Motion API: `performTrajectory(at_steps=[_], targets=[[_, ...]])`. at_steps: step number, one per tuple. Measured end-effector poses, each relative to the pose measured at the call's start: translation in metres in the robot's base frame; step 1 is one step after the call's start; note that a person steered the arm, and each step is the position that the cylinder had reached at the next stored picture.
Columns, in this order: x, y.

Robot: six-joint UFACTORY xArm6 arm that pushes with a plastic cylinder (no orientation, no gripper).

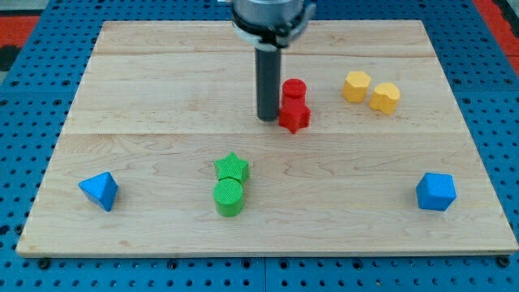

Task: Place the blue cube on the bottom right side of the red star

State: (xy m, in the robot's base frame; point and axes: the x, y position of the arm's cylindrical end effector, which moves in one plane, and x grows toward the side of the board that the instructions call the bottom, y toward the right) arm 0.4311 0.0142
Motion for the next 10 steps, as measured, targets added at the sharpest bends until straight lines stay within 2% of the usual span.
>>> performTrajectory(at_steps=[1,2,3,4,5,6,7,9,10], targets=[[0.036,0.003],[0.061,0.101],[0.049,0.216],[0.059,0.281],[0.128,0.253],[0.139,0.201],[0.101,0.159],[0.093,0.195],[0.079,0.177]])
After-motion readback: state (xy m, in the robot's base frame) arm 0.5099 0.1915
